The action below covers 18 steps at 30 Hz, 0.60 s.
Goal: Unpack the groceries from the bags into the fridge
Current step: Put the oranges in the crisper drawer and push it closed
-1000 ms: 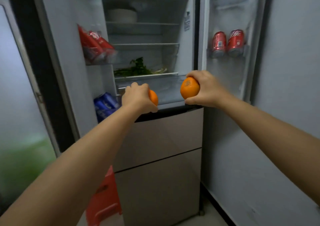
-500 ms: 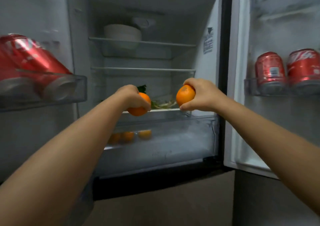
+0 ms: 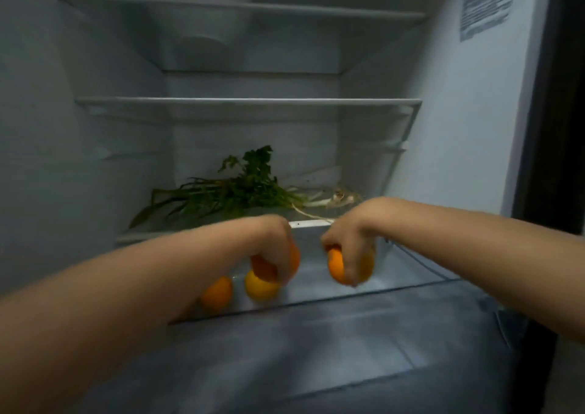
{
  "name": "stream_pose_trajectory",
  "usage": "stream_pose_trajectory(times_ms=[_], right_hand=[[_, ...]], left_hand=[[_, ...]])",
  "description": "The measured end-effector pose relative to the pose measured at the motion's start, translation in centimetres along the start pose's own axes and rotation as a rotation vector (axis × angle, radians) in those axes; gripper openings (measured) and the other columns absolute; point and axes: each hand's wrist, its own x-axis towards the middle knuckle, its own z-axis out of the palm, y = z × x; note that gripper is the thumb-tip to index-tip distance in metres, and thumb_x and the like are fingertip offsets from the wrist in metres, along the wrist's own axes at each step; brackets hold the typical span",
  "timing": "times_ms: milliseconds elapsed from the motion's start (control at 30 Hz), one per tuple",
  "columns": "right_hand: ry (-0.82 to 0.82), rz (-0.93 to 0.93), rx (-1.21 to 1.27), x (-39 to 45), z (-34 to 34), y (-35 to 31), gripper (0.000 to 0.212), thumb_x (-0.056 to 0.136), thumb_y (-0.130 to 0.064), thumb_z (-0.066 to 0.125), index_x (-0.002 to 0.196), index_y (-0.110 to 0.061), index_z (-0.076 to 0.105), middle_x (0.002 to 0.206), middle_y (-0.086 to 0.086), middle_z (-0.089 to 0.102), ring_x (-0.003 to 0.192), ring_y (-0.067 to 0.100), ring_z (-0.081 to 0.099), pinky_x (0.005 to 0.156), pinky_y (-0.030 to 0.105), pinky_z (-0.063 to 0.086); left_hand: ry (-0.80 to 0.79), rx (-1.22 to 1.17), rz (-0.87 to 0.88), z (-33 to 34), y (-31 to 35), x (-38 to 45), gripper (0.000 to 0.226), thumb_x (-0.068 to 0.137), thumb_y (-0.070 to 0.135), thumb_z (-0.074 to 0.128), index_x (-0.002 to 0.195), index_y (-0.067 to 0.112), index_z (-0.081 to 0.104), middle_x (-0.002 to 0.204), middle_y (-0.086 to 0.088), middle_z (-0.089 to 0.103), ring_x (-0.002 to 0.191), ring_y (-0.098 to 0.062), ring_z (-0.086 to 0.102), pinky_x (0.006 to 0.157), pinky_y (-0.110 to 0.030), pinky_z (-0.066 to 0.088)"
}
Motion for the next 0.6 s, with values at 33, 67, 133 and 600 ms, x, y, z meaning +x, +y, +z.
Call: stream_pose_trajectory(times_ms=[33,67,133,600], right_hand=[[-0.076,-0.017,-0.004,1.7,0.3,0.3,0.06,0.078,-0.027,0.07,0.13,-0.016,0.042,0.11,0.001,0.038,0.11,0.028,0.053,0.085,0.039,0.053],[-0.133,-0.029,-0.003,3.1,0.6,0.6,0.06,0.079,-0.027,0.07,0.131,-0.016,0.041,0.111,0.001,0.038,0.114,0.03,0.052,0.086,0.039,0.052],[-0.2,-0.028,-0.008,5.3,1.4,1.3,0.062,0.08,-0.028,0.069,0.132,-0.016,0.039,0.116,0.004,0.039,0.115,0.03,0.051,0.084,0.038,0.051],[-0.035,-0.164,-0.239,14.0,4.2,2.2,0.048,0.086,-0.025,0.059,0.127,-0.008,0.04,0.108,0.015,0.052,0.089,0.025,0.048,0.072,0.03,0.036]], left_hand=[[-0.041,0.016,0.016,0.6,0.1,1.3,0.06,0.08,0.029,0.071,0.133,0.012,0.049,0.134,-0.008,0.054,0.118,-0.023,0.057,0.085,-0.029,0.048],[-0.072,0.036,0.037,1.2,0.2,2.4,0.062,0.081,0.029,0.071,0.135,0.013,0.047,0.135,-0.007,0.052,0.12,-0.024,0.055,0.091,-0.03,0.047],[-0.093,0.078,0.072,2.3,0.2,4.3,0.062,0.081,0.031,0.07,0.135,0.012,0.046,0.136,-0.007,0.052,0.122,-0.025,0.053,0.097,-0.031,0.045],[0.003,-0.1,0.134,9.2,0.5,11.3,0.057,0.088,0.028,0.062,0.135,0.009,0.037,0.138,-0.014,0.044,0.126,-0.029,0.046,0.103,-0.034,0.039]])
